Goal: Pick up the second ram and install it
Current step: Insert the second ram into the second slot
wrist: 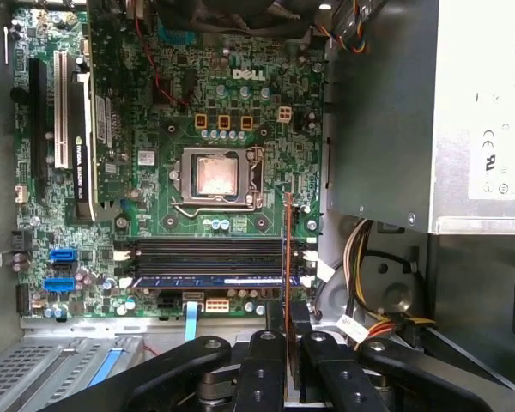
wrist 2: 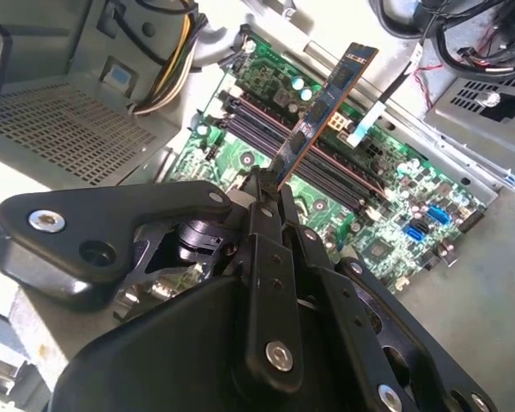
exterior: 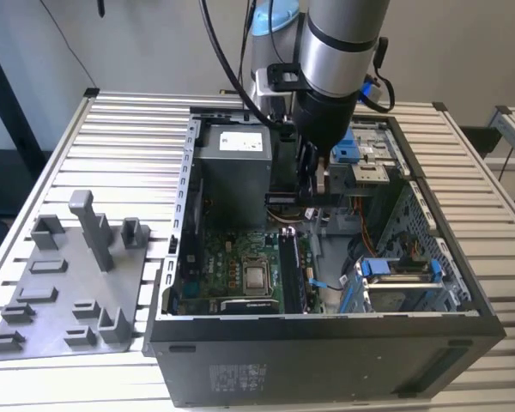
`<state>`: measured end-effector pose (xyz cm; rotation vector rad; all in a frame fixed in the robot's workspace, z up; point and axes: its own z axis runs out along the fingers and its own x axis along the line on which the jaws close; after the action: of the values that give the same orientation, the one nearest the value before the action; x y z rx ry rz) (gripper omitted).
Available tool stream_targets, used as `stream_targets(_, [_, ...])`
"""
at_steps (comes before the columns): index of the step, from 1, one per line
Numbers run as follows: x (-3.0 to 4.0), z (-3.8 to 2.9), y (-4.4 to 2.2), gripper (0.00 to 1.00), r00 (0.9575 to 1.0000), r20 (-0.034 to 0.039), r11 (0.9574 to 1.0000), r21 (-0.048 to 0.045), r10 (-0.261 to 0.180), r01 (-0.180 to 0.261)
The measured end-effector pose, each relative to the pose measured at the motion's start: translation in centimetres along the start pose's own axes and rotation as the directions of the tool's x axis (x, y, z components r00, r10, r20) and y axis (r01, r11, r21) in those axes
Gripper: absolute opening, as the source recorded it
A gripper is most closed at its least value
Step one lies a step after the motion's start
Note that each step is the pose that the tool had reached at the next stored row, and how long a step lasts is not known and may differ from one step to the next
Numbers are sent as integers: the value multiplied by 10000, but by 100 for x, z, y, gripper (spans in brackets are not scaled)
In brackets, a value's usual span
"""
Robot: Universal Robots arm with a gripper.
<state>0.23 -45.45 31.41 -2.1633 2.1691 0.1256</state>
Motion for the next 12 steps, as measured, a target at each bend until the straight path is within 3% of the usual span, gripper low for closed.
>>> stream_targets(9, [9,14,0,14,10000,-1,10000,-22,25,-25])
stream_targets(12, [14,19,-1,14,9994,-4,9994,12,332,-332])
